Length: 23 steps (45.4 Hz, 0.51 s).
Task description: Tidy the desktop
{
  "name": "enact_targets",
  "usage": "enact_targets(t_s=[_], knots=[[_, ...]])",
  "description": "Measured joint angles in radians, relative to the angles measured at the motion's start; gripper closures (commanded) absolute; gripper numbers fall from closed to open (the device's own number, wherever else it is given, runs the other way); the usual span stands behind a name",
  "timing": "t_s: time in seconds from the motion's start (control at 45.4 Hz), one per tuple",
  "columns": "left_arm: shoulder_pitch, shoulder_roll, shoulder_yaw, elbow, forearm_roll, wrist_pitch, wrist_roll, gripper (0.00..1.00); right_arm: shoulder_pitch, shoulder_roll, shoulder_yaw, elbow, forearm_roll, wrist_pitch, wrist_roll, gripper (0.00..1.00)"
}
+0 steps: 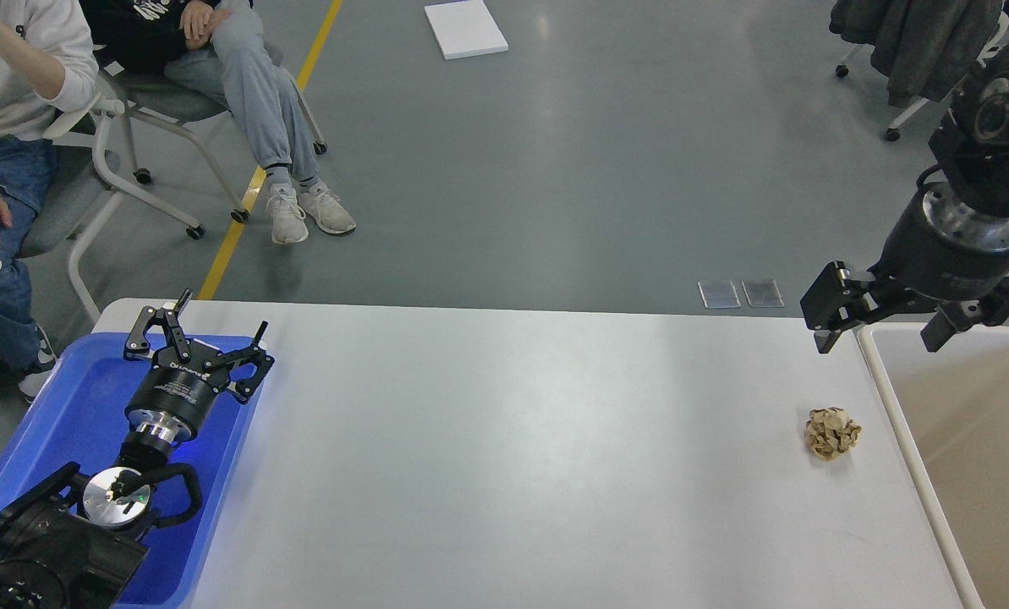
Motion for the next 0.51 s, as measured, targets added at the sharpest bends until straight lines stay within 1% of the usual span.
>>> enact_targets(t_s=[0.506], knots=[[0.0, 0.0, 0.0, 0.0, 0.0, 0.0, 0.0, 0.0, 0.002, 0.0, -0.001, -0.007, 0.003, 0.0, 0.0, 0.0]])
